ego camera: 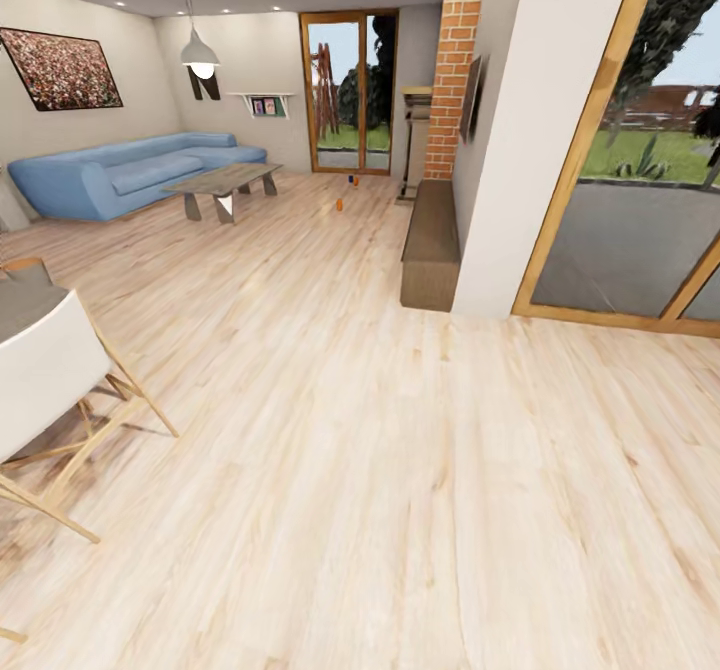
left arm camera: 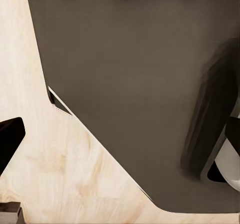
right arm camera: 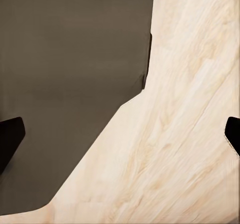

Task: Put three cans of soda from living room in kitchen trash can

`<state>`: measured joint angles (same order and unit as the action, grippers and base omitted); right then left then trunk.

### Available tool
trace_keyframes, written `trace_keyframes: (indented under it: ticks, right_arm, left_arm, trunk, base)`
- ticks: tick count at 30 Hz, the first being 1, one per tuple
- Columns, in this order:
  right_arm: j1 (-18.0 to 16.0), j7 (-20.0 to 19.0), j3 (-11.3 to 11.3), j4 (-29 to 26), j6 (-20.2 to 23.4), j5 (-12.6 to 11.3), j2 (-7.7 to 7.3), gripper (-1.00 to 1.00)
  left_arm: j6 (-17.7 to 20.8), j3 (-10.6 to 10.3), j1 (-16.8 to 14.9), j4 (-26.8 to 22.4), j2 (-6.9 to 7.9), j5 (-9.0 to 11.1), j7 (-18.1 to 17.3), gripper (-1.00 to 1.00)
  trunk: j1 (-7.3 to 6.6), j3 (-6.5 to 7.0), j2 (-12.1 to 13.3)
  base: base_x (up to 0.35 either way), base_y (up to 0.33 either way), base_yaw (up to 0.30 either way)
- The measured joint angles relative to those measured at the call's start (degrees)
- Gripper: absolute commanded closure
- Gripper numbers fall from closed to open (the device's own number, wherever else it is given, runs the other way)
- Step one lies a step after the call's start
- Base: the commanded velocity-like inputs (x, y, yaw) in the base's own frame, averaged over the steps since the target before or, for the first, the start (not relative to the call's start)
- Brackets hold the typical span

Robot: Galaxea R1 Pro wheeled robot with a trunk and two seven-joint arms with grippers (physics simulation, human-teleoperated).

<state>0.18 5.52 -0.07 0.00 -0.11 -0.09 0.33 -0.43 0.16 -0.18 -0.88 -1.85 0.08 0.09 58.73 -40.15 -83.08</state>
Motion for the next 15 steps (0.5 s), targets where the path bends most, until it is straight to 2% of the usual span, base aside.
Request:
trace_keyframes:
  ticks: [7,15]
  right_arm:
    - [0.0,0.0,0.2,0.0,0.0,-0.1,0.05,-1.00]
    - [0.0,0.0,0.2,-0.1,0.0,-0.1,0.05,-1.00]
  left_arm:
    - [0.0,0.0,0.0,0.0,0.00,0.0,0.0,-1.00]
    - [0.0,0.0,0.0,0.0,-0.08,0.0,0.0,-1.00]
  trunk:
    - [0.00,0.00,0.0]
    - [0.00,-0.03,0.0]
  base:
    - [0.344,-0.049,0.204]
    - [0.344,-0.108,0.227]
